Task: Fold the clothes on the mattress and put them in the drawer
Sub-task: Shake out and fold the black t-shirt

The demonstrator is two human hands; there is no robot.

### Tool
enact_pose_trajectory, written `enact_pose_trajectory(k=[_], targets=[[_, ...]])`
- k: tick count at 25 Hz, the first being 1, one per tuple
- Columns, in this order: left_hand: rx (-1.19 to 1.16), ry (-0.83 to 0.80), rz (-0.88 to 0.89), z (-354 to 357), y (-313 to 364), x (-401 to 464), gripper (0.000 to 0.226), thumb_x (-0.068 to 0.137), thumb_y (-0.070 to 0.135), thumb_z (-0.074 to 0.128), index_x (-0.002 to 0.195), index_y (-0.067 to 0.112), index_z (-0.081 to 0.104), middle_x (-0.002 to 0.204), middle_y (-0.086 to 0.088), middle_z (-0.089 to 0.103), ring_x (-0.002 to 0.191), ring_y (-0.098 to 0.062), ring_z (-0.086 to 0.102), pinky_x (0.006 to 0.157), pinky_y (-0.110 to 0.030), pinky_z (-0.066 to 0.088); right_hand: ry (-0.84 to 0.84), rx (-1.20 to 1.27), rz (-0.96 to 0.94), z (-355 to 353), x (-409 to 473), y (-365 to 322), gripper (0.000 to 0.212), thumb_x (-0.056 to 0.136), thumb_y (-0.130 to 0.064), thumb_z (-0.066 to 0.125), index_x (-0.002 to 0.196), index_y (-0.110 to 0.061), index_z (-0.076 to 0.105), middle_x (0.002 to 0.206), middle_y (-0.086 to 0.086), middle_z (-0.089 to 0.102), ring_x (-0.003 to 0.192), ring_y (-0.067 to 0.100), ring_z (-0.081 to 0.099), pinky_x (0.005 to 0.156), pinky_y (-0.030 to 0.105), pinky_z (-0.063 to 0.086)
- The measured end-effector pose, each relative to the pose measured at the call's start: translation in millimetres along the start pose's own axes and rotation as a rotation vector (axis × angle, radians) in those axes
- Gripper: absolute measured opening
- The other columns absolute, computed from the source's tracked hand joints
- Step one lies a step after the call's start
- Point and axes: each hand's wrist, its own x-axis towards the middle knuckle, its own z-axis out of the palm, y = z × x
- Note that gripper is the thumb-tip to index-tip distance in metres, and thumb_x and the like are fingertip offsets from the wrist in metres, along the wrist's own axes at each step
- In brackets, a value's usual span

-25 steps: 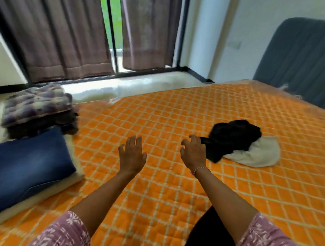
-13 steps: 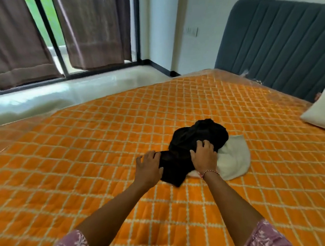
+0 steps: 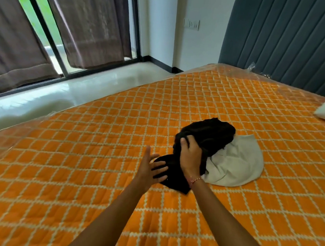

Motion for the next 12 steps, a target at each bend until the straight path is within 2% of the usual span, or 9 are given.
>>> enact_pose_trajectory(k=[2,4,5,7,8,9,11,12], targets=[[-0.227,-0.152,-0.136,-15,10,-13,0.074,0.083,0.076,0.034,0.120,0.016,0.057,0.119,-0.019,0.060,0.103,-0.039,0.062,0.073,-0.049,0.054,-0.190,0.196,0.066,11,-48,-33,0.019,0.100,-0.016,0.045,0.108,-0.006,0.060,0.094,-0.006,0.059,0.089,0.006,0.056,0.082,0.022,0.043],[-0.256,-0.193,-0.161,-27,18,-33,0.070,0.089,0.068,0.035,0.112,0.009,0.066,0.106,-0.018,0.067,0.092,-0.033,0.064,0.070,-0.043,0.053,-0.408,0.379,0.166,16,-89,-52,0.016,0.099,-0.013,0.048,0.109,-0.009,0.060,0.099,-0.003,0.062,0.098,0.010,0.059,0.092,0.025,0.046],[-0.226,-0.169,-0.153,-34,23,-46,0.058,0.093,0.056,0.040,0.100,0.005,0.069,0.091,-0.016,0.068,0.078,-0.028,0.066,0.066,-0.037,0.052,-0.504,0.414,0.175,14,-106,-59,0.014,0.098,-0.012,0.049,0.102,-0.007,0.061,0.095,0.002,0.064,0.094,0.014,0.062,0.088,0.028,0.050],[-0.115,-0.009,-0.114,-41,28,-59,0.030,0.096,0.023,0.047,0.076,0.004,0.057,0.064,-0.009,0.057,0.046,-0.016,0.058,0.046,-0.024,0.046,-0.622,0.428,0.175,5,-124,-62,0.019,0.097,-0.008,0.049,0.081,-0.005,0.058,0.071,0.003,0.060,0.067,0.010,0.061,0.062,0.026,0.049],[-0.059,0.087,-0.060,-48,31,-69,0.027,0.095,0.011,0.045,0.069,0.005,0.049,0.054,-0.006,0.051,0.036,-0.012,0.050,0.038,-0.019,0.041,-0.612,0.467,0.213,2,-130,-63,0.022,0.097,-0.007,0.049,0.077,-0.006,0.058,0.063,0.000,0.057,0.057,0.007,0.057,0.056,0.023,0.045],[-0.022,0.155,0.001,-56,36,-80,0.029,0.094,0.003,0.042,0.065,0.007,0.042,0.046,-0.004,0.046,0.030,-0.011,0.045,0.034,-0.016,0.036,-0.535,0.531,0.304,-2,-134,-69,0.022,0.097,-0.006,0.048,0.078,-0.005,0.059,0.061,0.000,0.059,0.052,0.007,0.057,0.053,0.023,0.046],[-0.076,0.184,0.089,-72,48,-105,0.034,0.092,-0.002,0.038,0.061,0.011,0.035,0.043,-0.002,0.040,0.029,-0.011,0.040,0.033,-0.016,0.033,-0.273,0.607,0.530,-3,-137,-67,0.016,0.096,-0.005,0.048,0.087,-0.001,0.061,0.061,0.008,0.062,0.048,0.012,0.058,0.049,0.024,0.047],[-0.133,0.153,0.131,-79,58,-121,0.036,0.092,-0.001,0.036,0.060,0.013,0.034,0.046,-0.002,0.037,0.032,-0.011,0.039,0.035,-0.018,0.033,-0.161,0.562,0.571,0,-138,-61,0.012,0.095,-0.006,0.049,0.094,-0.001,0.060,0.067,0.010,0.062,0.053,0.015,0.058,0.052,0.026,0.046]])
